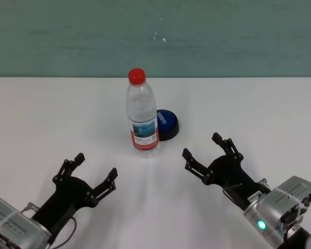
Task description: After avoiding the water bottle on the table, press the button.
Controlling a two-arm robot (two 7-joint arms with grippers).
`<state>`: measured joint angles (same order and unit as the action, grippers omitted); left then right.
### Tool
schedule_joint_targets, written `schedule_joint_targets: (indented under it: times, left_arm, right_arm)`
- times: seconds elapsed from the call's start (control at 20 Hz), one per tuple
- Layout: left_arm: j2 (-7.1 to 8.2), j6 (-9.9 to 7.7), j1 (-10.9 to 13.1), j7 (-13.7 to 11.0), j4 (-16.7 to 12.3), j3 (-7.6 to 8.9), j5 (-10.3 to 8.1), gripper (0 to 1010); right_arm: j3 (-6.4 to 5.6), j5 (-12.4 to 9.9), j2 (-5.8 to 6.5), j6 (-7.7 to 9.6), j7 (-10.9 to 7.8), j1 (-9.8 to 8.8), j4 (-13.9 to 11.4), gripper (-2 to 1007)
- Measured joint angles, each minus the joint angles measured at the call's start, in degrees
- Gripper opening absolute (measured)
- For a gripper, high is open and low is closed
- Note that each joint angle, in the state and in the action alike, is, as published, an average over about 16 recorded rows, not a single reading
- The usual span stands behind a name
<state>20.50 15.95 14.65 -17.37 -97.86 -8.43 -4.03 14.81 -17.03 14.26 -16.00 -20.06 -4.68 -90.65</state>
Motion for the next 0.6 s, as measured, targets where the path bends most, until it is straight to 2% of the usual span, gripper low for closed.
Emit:
schedule_joint_targets:
  times: [0.6]
  left_arm:
    - [0.00, 0.00, 0.00, 0.00, 0.00, 0.00, 0.00, 1000]
  right_arm:
    - [0.00, 0.00, 0.00, 0.00, 0.00, 0.00, 0.00, 1004]
